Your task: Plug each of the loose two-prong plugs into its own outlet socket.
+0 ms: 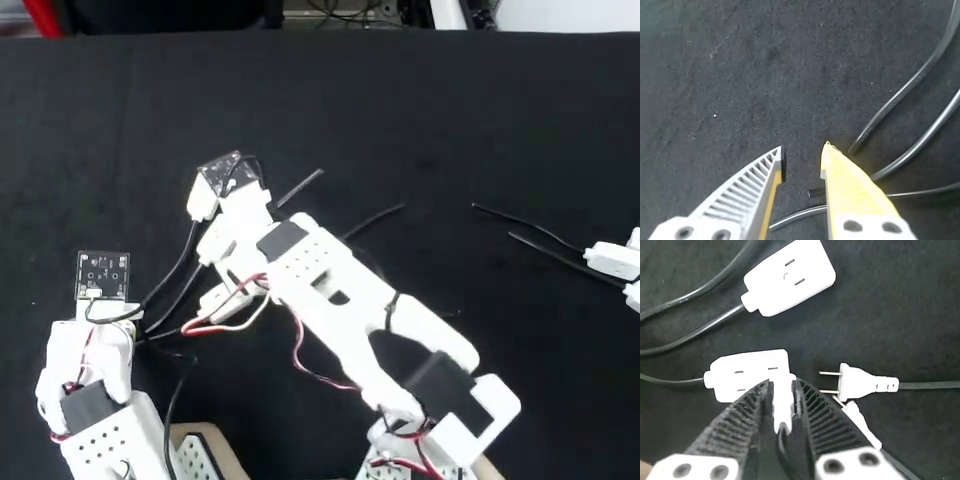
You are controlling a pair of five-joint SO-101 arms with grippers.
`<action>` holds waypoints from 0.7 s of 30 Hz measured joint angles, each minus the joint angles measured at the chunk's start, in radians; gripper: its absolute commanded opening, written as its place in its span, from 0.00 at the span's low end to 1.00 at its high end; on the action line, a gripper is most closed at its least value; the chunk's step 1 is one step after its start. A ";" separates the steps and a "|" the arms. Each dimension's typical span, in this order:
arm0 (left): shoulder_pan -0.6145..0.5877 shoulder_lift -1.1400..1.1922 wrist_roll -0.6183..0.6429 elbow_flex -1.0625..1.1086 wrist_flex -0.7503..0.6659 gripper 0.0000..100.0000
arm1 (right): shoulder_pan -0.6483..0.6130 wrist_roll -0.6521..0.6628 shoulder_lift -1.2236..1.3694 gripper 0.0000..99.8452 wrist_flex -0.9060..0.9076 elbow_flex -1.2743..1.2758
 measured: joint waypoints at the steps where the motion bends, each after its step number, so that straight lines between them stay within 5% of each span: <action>1: 0.000 0.000 0.000 0.000 0.000 0.13 | 0.000 0.000 0.000 0.01 -0.006 0.000; 21: 0.000 0.000 0.000 0.000 0.000 0.13 | -0.026 0.000 0.000 0.01 -0.023 0.000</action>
